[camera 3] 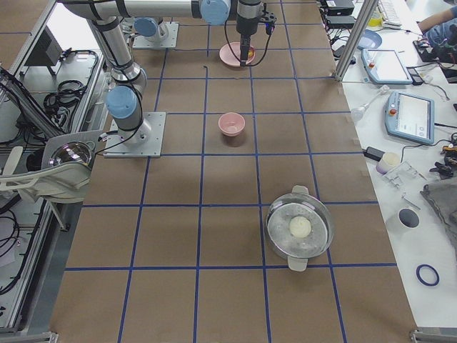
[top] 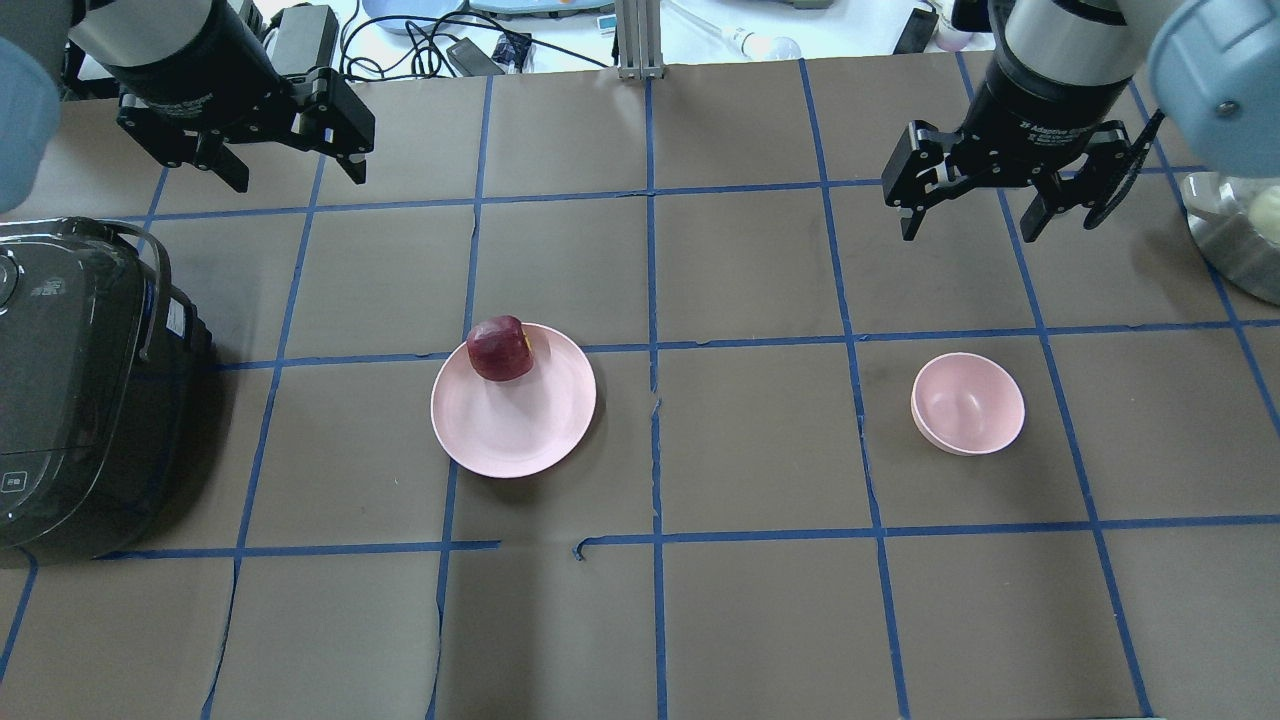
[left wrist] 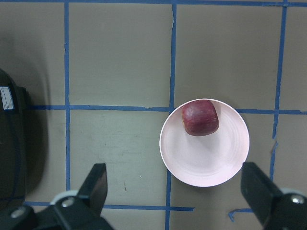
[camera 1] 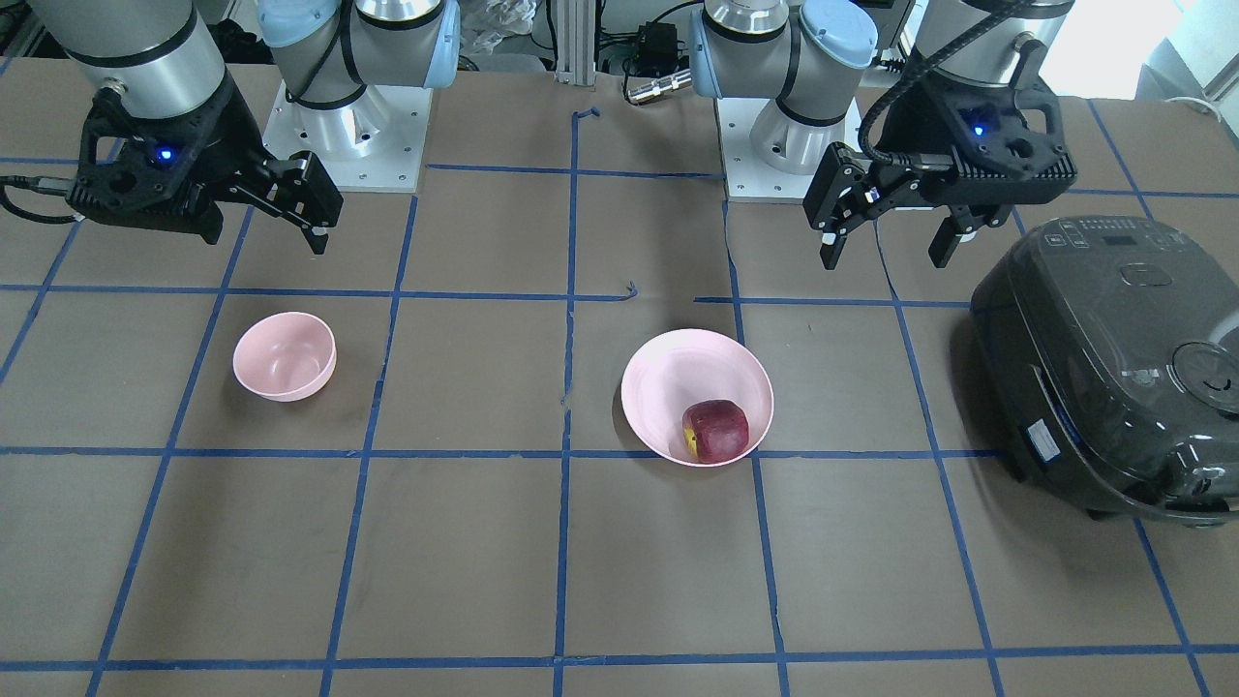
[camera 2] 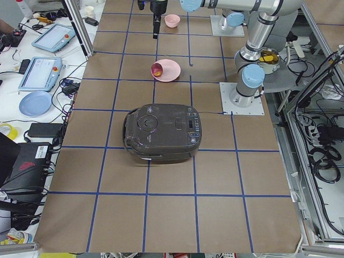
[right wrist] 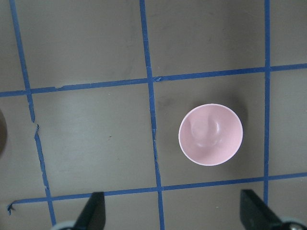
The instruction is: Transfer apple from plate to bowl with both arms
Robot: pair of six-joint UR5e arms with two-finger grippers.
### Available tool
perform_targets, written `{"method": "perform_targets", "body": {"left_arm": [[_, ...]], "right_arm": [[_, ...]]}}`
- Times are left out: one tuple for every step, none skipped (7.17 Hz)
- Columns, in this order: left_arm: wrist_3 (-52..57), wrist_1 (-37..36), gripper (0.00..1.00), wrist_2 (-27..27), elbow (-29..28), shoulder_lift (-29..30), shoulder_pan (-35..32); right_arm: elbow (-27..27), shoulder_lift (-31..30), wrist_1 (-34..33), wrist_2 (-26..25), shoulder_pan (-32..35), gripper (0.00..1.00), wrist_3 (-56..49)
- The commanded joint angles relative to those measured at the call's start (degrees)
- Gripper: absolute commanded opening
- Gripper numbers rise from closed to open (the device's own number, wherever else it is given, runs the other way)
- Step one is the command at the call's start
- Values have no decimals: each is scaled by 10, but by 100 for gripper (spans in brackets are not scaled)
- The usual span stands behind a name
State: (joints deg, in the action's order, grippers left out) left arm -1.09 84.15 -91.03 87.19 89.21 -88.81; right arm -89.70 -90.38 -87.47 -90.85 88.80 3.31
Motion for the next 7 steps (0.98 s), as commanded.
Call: {"method": "perform_targets", "body": {"left_arm": [[0, 1, 100, 1, 0, 0, 2], [0, 0, 100, 2, 0, 0, 0], [0, 1, 100, 0, 0, 0, 0], [0, 1, 100, 0, 0, 0, 0], [0, 1, 100, 1, -1, -1, 0], [0, 1, 100, 2, -1, -1, 0], [0, 1, 100, 2, 0, -4, -1]], "right_arm": [[-1, -1, -1, 0, 8, 100, 0], [-1, -1, -1, -1, 8, 100, 0], [-1, -1, -2, -1, 7, 100, -1], [-2, 0, -1, -7, 7, 100, -3], [-2, 0, -2, -7, 6, 100, -3], [-2, 0, -2, -7, 7, 100, -3], [-2, 0, -2, -9, 6, 100, -3]]}}
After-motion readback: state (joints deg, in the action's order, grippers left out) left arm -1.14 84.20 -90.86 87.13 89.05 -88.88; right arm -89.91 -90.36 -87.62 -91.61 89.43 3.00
